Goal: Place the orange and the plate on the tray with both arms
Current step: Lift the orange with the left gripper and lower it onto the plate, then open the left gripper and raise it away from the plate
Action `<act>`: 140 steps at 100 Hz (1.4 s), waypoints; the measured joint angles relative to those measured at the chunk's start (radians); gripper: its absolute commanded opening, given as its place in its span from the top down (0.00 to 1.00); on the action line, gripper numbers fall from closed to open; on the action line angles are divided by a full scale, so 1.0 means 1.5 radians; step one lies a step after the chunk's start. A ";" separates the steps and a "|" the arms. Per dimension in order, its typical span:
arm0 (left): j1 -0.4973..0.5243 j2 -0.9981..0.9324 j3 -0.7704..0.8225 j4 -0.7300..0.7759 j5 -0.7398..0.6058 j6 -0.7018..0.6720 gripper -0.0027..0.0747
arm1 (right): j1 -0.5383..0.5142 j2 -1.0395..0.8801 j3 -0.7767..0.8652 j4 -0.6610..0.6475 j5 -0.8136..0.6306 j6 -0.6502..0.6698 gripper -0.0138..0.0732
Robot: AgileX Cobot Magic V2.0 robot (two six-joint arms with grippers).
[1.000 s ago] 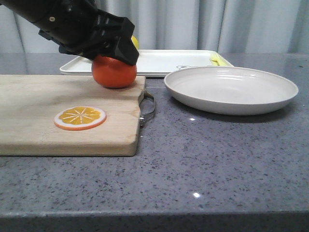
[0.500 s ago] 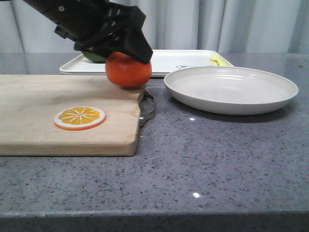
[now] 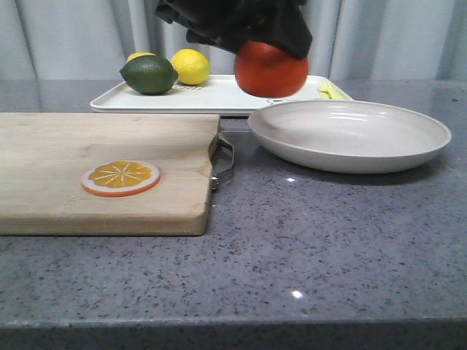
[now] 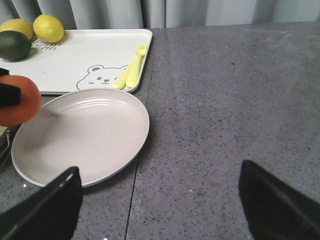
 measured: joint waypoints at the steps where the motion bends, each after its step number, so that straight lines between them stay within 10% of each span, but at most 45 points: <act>1: -0.003 0.005 -0.001 0.000 -0.001 0.000 0.68 | 0.000 0.000 0.000 0.000 0.000 0.000 0.11; 72: -0.060 0.152 -0.114 -0.009 -0.008 0.000 0.67 | 0.000 0.000 0.000 0.000 0.000 0.000 0.11; 108: -0.060 0.152 -0.114 -0.010 -0.006 0.001 0.15 | 0.000 0.000 0.000 0.000 0.000 0.000 0.11; 140: -0.060 0.128 -0.114 0.001 -0.004 0.004 0.14 | 0.000 0.000 0.000 0.000 0.000 0.000 0.11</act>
